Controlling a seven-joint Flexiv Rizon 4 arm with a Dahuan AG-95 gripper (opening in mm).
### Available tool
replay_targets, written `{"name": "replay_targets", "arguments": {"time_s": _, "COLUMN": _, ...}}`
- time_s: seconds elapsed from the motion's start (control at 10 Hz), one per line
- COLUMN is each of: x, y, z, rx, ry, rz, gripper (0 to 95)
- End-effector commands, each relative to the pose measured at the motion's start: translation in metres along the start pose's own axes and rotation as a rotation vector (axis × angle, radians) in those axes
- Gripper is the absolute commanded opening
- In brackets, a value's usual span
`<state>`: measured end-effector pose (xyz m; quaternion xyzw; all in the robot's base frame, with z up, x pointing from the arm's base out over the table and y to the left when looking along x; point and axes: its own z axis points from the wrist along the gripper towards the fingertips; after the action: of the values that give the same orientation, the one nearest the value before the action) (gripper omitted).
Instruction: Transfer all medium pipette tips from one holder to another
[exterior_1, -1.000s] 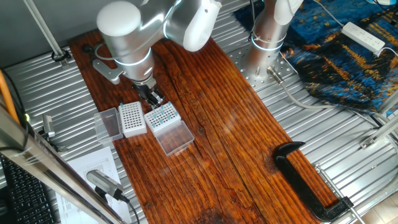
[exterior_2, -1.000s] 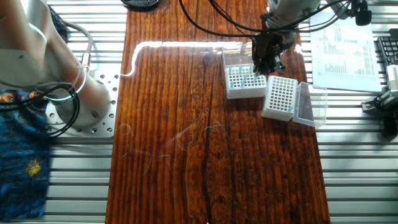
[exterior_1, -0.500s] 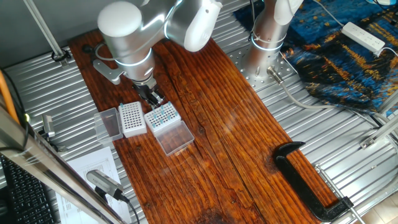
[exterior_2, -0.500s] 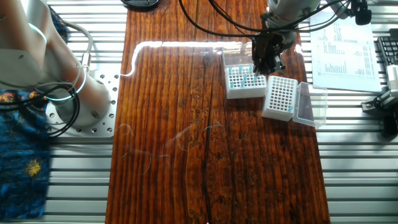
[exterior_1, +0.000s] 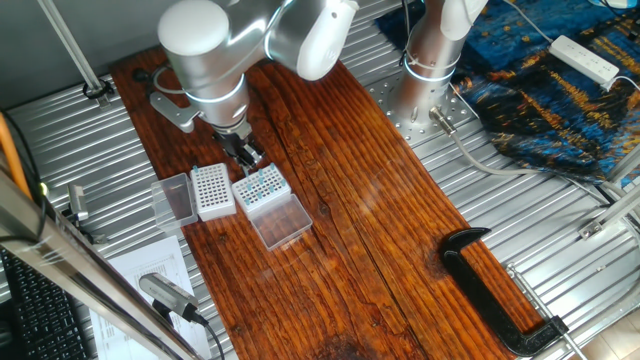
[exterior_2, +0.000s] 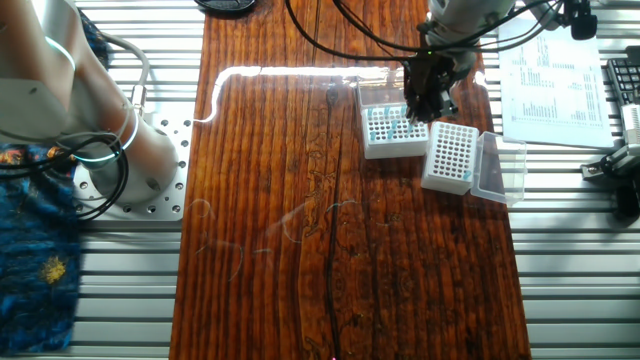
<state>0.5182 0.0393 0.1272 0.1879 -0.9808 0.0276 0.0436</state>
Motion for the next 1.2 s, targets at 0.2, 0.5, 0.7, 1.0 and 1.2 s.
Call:
{"name": "replay_targets", "arguments": {"time_s": 0.2, "x": 0.0012, "y": -0.0003, "z": 0.0009, "rx": -0.001, "ry": 0.002, "rz": -0.004, "gripper": 0.0}}
{"name": "replay_targets", "arguments": {"time_s": 0.5, "x": 0.0003, "y": 0.0002, "z": 0.0014, "rx": -0.003, "ry": -0.003, "rz": -0.004, "gripper": 0.0}}
{"name": "replay_targets", "arguments": {"time_s": 0.7, "x": -0.0004, "y": 0.0003, "z": 0.0022, "rx": -0.003, "ry": -0.003, "rz": -0.006, "gripper": 0.0}}
{"name": "replay_targets", "arguments": {"time_s": 1.0, "x": -0.0014, "y": 0.0008, "z": 0.0028, "rx": -0.005, "ry": -0.007, "rz": -0.011, "gripper": 0.0}}
{"name": "replay_targets", "arguments": {"time_s": 1.2, "x": -0.0024, "y": 0.0007, "z": 0.0047, "rx": -0.002, "ry": -0.004, "rz": -0.012, "gripper": 0.0}}
